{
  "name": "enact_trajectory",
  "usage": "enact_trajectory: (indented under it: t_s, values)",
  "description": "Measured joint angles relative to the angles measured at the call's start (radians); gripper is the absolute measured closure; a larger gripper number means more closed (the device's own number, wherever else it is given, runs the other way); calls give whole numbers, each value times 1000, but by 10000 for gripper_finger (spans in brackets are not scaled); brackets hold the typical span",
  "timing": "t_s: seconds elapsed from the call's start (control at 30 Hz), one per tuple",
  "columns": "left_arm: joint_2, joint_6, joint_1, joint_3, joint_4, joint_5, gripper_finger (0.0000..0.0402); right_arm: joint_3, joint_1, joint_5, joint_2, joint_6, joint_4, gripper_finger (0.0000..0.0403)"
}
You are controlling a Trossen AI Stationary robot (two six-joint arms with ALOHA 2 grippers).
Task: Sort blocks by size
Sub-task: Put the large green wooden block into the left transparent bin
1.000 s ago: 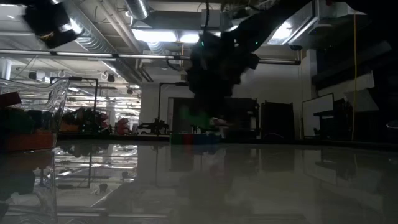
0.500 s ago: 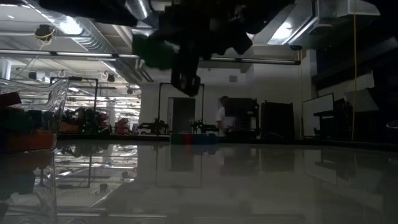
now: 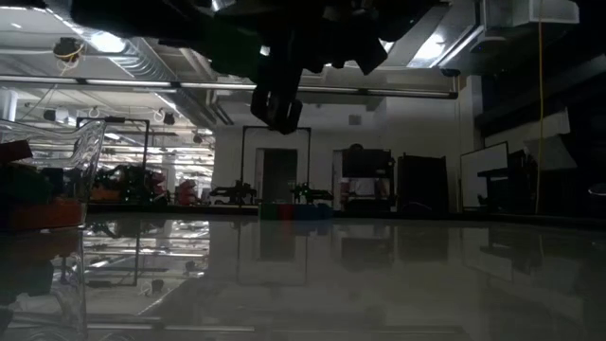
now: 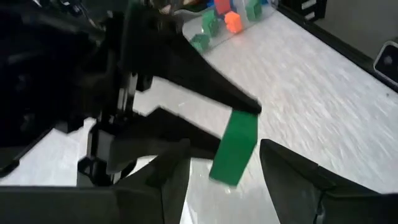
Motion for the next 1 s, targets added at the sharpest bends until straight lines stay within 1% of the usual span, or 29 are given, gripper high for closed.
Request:
enact_trajectory:
  t_s: [0.13,0.2,0.33,0.47,0.6,0.7,0.87,1.0]
  values:
    - [0,10,10,0,30,2,247,0,-1,1,0,0,1,264]
    - [0,8,18,0,23,15,267,0,-2,3,0,0,7,262]
    - [0,11,43,0,10,82,314,0,-1,0,0,2,29,261]
    - [0,40,47,0,9,92,360,0,-2,-8,0,4,41,261]
    - [-11,39,41,0,-5,88,361,0,-1,0,0,2,44,261]
    - [-45,11,41,0,-43,101,361,0,-1,10,0,1,59,261]
    - [-139,-118,40,-1,-167,119,361,4,-3,66,-6,-4,63,261]
    - [-222,-201,25,0,-270,134,358,2,-5,91,-5,-4,60,261]
